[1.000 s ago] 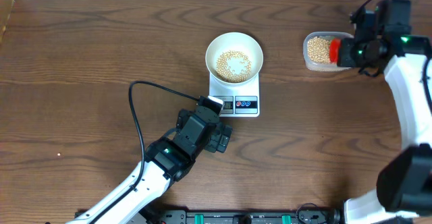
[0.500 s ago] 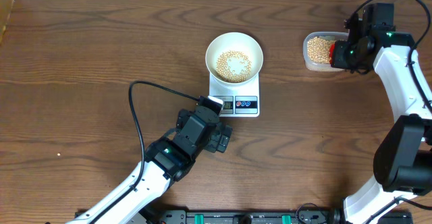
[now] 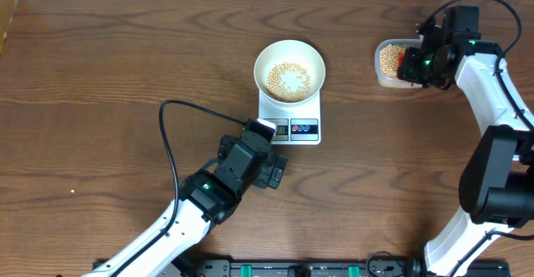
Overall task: Scoop item into bowl and weigh 50g on scale
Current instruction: 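Return the empty scoop to the soybean tub with the right gripper, then scoop more soybeans from the tub with the right gripper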
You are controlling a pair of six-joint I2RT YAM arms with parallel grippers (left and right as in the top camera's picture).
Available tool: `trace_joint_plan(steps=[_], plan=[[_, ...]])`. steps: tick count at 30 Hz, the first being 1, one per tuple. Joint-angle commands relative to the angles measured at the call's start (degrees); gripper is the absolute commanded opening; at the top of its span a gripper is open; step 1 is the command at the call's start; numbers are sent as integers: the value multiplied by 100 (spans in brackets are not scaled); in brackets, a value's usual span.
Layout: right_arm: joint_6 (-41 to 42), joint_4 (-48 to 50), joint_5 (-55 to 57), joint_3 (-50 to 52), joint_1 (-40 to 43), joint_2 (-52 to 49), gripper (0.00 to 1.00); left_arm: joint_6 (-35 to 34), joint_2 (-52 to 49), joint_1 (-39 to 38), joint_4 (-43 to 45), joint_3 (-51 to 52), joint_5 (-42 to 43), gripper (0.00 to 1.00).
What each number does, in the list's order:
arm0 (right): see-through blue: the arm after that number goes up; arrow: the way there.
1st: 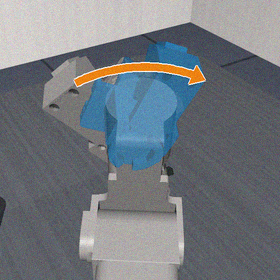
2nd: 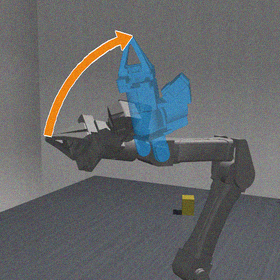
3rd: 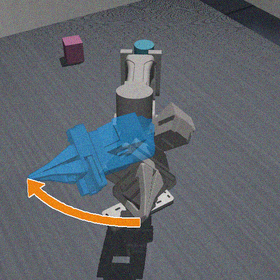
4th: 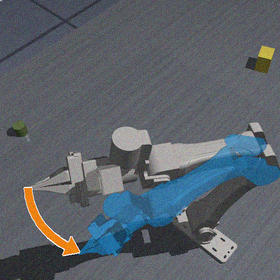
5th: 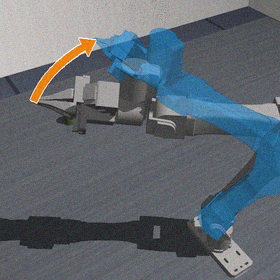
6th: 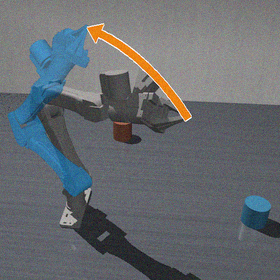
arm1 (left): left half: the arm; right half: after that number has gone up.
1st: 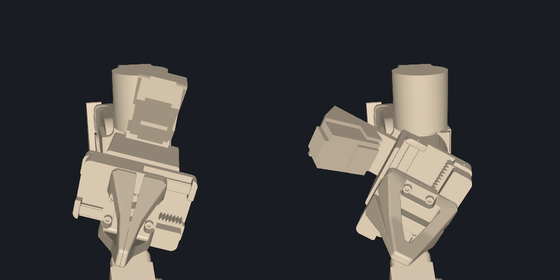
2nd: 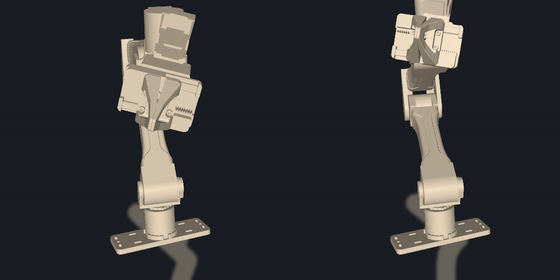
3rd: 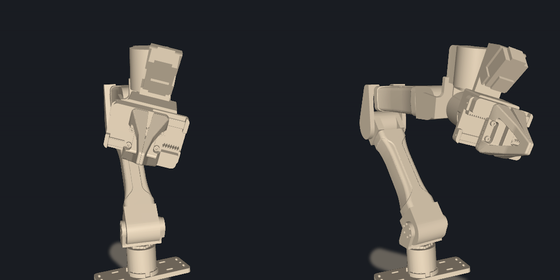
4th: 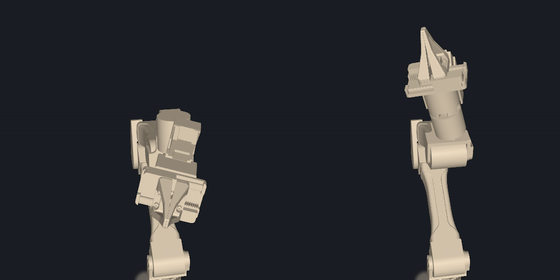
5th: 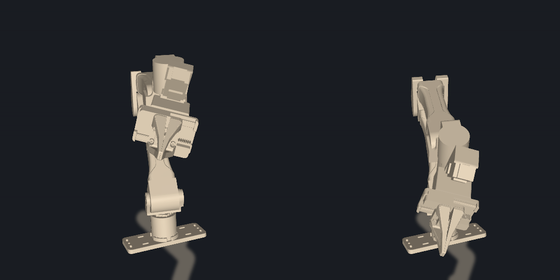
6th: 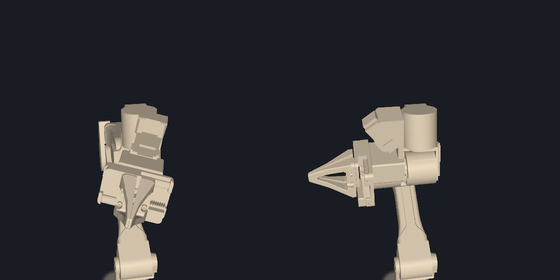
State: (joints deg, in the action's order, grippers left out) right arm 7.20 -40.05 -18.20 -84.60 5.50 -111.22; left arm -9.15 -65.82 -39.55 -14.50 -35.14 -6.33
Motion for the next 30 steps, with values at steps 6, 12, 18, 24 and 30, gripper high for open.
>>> trace_joint_plan(steps=[6,12,18,24,30], plan=[[92,31,-975,-48,361,-120,1,28,35,-13,4,42,-15,98],[87,24,-1626,-48,837,-96,1,28,35,-13,4,42,-15,98],[46,63,-2363,-48,1294,-96,1,31,35,-13,2,42,-15,98],[42,63,-2881,-48,1681,-79,1,28,35,-13,4,42,-15,98],[-50,46,-3167,-48,1934,-63,1,28,35,-13,4,42,-15,98]])
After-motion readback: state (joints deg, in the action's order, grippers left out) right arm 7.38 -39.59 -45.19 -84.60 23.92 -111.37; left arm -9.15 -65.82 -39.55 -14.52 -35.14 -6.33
